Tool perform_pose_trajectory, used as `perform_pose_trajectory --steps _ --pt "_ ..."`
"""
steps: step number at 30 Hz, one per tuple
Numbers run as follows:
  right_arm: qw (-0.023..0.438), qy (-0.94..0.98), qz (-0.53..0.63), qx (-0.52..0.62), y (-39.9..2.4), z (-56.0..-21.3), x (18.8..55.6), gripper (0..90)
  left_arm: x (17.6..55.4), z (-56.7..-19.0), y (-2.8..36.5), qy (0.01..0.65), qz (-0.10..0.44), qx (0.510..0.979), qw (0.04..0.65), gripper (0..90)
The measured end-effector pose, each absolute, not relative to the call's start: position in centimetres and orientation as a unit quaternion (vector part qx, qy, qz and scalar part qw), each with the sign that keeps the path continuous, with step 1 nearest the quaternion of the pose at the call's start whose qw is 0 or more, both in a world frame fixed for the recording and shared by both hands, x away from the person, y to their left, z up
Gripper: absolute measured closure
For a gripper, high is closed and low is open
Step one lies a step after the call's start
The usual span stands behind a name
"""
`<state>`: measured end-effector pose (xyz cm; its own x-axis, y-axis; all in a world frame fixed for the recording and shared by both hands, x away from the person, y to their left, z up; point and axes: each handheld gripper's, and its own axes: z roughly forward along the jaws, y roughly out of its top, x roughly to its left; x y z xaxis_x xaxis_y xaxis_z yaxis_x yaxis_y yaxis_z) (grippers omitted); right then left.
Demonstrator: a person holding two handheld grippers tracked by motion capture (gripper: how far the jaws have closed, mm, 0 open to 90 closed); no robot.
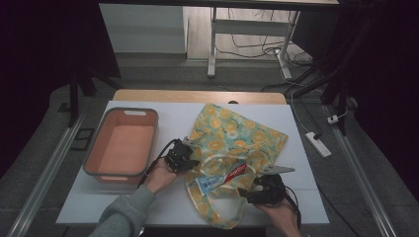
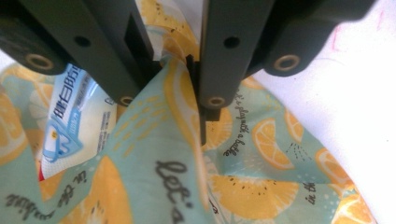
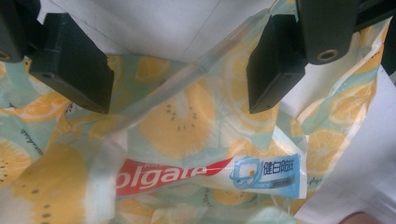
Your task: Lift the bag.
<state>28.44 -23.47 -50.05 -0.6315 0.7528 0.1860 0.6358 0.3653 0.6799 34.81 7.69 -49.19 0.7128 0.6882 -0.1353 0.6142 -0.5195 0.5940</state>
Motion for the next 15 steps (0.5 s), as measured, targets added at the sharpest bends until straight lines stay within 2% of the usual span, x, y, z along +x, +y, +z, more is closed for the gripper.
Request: perform_pose_trajectory --steps 5,7,8,10,11,12,13,14,15 --pt "0.077 0.819 0.366 0.435 -23.6 -50.6 28.5 25.9 34.0 -48.5 8.6 0.368 0.050 0.872 0.318 86.6" --pt "0.066 0.816 0.374 0.436 -23.6 -50.7 28.6 29.5 33.7 -48.2 9.0 0.367 0.045 0.871 0.322 86.6" --pt "0.068 0.816 0.376 0.435 -23.4 -50.7 28.6 35.8 33.5 -48.1 9.3 0.366 0.039 0.871 0.324 86.6" --pt "0.065 0.815 0.377 0.436 -23.3 -50.7 28.6 38.1 33.3 -47.9 9.8 0.367 0.029 0.869 0.329 86.6" --pt "0.049 0.812 0.382 0.439 -23.0 -51.0 28.9 48.8 33.2 -47.8 10.1 0.368 0.027 0.869 0.331 86.6" --pt "0.049 0.812 0.382 0.439 -23.0 -51.0 28.9 48.8 33.2 -47.7 10.3 0.368 0.026 0.868 0.332 86.6" --pt "0.041 0.811 0.386 0.438 -22.9 -51.1 29.0 61.2 33.2 -47.7 10.5 0.371 0.022 0.867 0.333 86.6" --pt "0.031 0.817 0.383 0.429 -22.6 -51.2 29.3 77.4 33.1 -47.6 10.7 0.372 0.018 0.865 0.336 86.6" --pt "0.031 0.817 0.383 0.429 -22.6 -51.2 29.3 77.4 33.1 -47.5 11.0 0.372 0.015 0.865 0.337 86.6"
